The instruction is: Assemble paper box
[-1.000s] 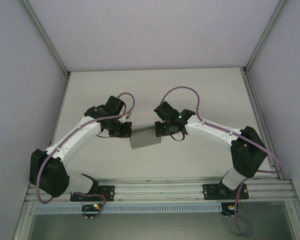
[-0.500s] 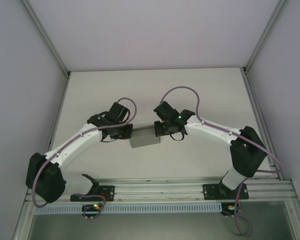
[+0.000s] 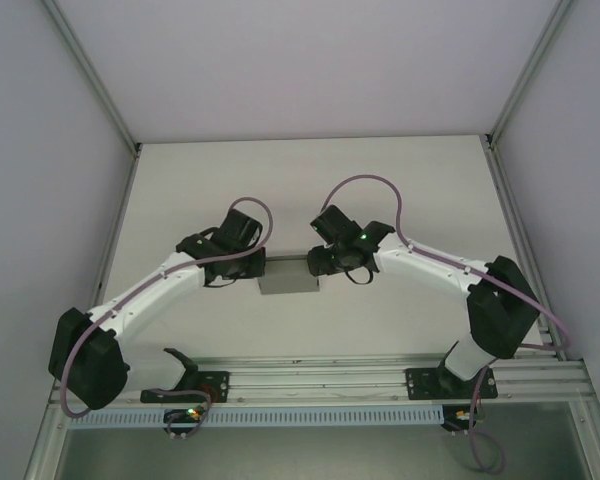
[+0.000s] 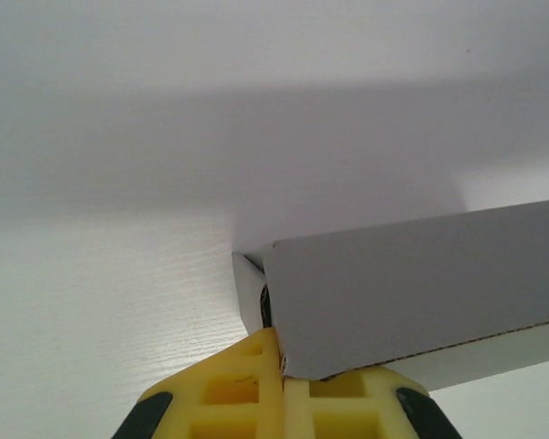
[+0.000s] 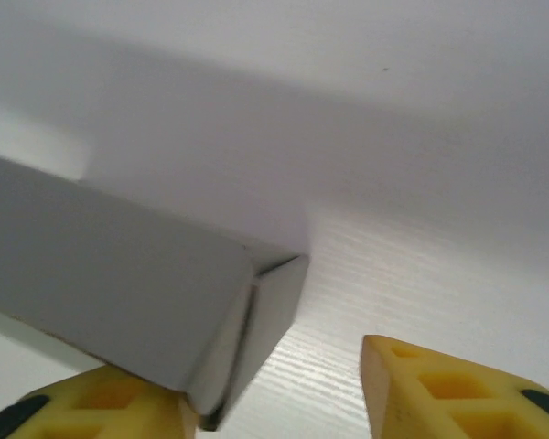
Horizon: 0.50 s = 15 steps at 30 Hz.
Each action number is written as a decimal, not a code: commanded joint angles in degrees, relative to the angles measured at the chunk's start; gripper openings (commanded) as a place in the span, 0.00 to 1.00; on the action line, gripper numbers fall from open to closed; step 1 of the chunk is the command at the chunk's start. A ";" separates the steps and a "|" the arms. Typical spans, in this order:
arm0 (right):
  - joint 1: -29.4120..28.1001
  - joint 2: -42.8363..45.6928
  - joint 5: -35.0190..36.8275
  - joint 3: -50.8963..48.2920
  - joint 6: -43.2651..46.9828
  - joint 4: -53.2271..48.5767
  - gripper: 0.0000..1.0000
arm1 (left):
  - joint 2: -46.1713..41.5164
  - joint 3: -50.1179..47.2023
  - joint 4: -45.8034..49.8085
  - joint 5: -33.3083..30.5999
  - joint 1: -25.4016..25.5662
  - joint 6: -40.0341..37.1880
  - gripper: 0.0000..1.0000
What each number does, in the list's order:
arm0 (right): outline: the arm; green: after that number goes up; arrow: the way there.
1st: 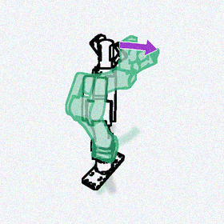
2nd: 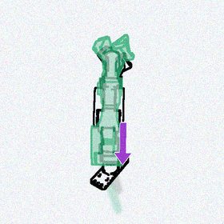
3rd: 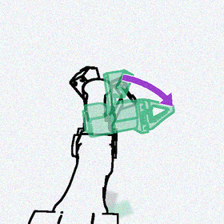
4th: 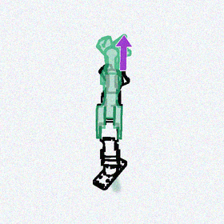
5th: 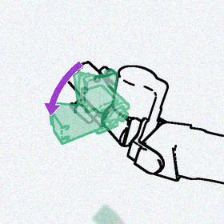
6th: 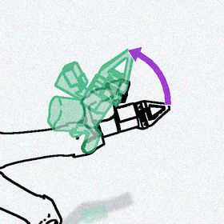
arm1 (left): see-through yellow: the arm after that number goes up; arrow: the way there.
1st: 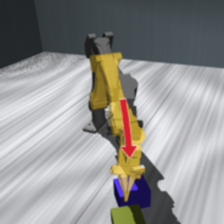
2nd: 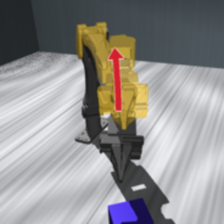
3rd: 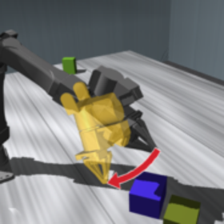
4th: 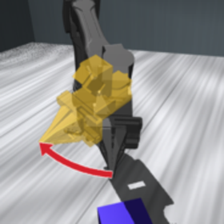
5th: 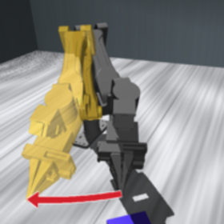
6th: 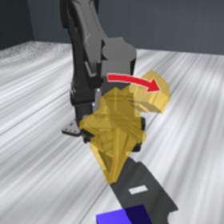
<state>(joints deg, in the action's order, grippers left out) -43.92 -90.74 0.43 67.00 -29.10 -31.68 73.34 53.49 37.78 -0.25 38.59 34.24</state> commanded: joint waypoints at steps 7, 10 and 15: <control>1.70 4.69 -3.52 1.02 1.64 6.76 0.64 | 2.46 -0.98 7.31 -1.21 3.15 -2.86 0.00; 2.14 3.46 0.95 1.10 -0.52 6.58 0.63 | 1.90 -1.20 7.30 -1.99 3.67 -3.56 0.00; 2.70 0.55 2.56 -0.11 -3.15 4.52 0.59 | 0.61 -1.63 6.31 -2.45 4.45 -4.75 0.00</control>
<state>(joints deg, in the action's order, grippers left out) -41.39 -88.05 0.62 67.11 -29.85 -25.89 73.45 53.71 38.17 -3.77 42.13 31.46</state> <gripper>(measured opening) 0.590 0.046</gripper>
